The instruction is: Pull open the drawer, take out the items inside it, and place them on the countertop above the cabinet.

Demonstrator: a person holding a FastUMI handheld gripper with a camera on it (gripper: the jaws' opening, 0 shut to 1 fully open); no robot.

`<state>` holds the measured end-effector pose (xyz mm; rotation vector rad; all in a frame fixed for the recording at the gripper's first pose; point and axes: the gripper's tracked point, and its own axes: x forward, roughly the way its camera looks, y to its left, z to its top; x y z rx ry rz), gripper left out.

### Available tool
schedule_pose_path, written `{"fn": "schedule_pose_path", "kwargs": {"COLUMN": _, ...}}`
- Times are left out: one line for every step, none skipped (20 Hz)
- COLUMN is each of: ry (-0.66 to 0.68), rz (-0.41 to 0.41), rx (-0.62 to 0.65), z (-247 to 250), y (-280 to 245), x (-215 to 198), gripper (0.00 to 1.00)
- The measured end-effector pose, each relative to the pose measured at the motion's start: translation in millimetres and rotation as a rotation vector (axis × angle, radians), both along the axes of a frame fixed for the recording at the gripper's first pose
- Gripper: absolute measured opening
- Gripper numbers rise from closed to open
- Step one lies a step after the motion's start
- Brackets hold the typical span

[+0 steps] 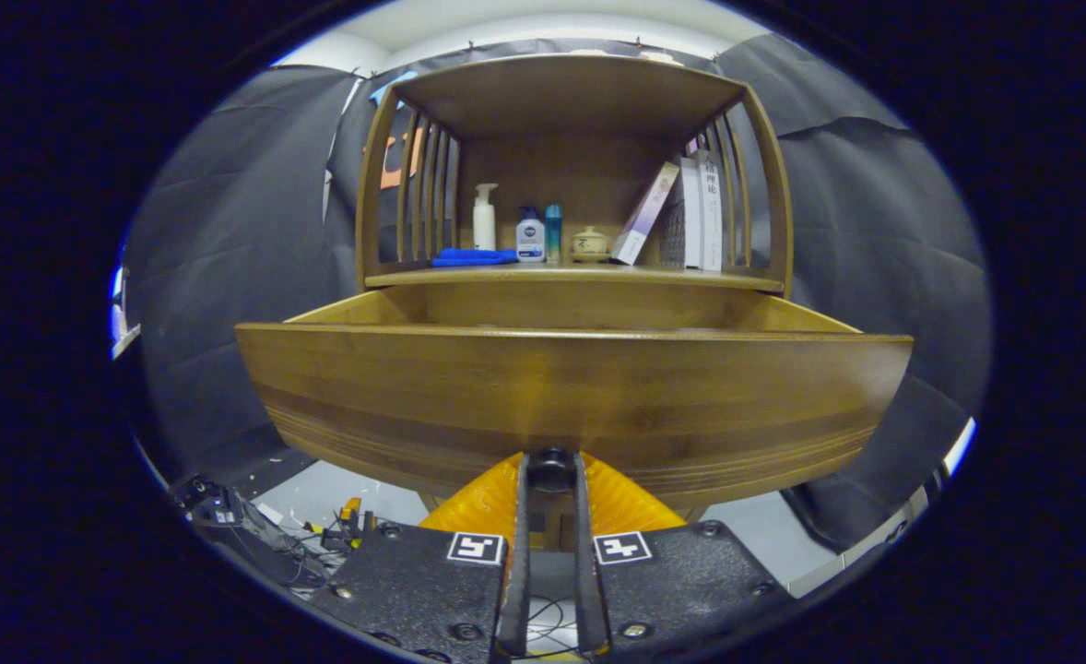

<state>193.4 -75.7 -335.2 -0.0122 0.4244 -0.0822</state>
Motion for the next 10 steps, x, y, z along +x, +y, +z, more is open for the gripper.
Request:
{"fn": "schedule_pose_path", "kwargs": {"ry": 0.000, "rz": -0.001, "rx": -0.002, "z": 1, "y": -2, "x": 1, "gripper": 0.23}}
{"fn": "schedule_pose_path", "kwargs": {"ry": 0.001, "rz": -0.002, "rx": -0.011, "z": 0, "y": -3, "x": -1, "gripper": 0.23}}
{"fn": "schedule_pose_path", "kwargs": {"ry": 0.005, "rz": -0.008, "rx": -0.008, "z": -1, "y": -5, "x": -2, "gripper": 0.23}}
{"fn": "schedule_pose_path", "kwargs": {"ry": 0.005, "rz": -0.010, "rx": -0.001, "z": 0, "y": -4, "x": -3, "gripper": 0.24}}
{"fn": "schedule_pose_path", "kwargs": {"ry": 0.000, "rz": -0.015, "rx": 0.005, "z": 1, "y": -4, "x": -4, "gripper": 0.27}}
{"fn": "schedule_pose_path", "kwargs": {"ry": -0.003, "rz": -0.016, "rx": 0.007, "z": 2, "y": -4, "x": -4, "gripper": 0.32}}
{"fn": "schedule_pose_path", "kwargs": {"ry": -0.006, "rz": -0.022, "rx": 0.001, "z": 5, "y": -7, "x": -7, "gripper": 0.37}}
{"fn": "schedule_pose_path", "kwargs": {"ry": -0.016, "rz": -0.021, "rx": 0.003, "z": 10, "y": -13, "x": -12, "gripper": 0.43}}
{"fn": "schedule_pose_path", "kwargs": {"ry": -0.031, "rz": -0.020, "rx": 0.006, "z": 18, "y": -14, "x": -15, "gripper": 0.49}}
{"fn": "schedule_pose_path", "kwargs": {"ry": -0.049, "rz": -0.018, "rx": 0.005, "z": 28, "y": -15, "x": -15, "gripper": 0.54}}
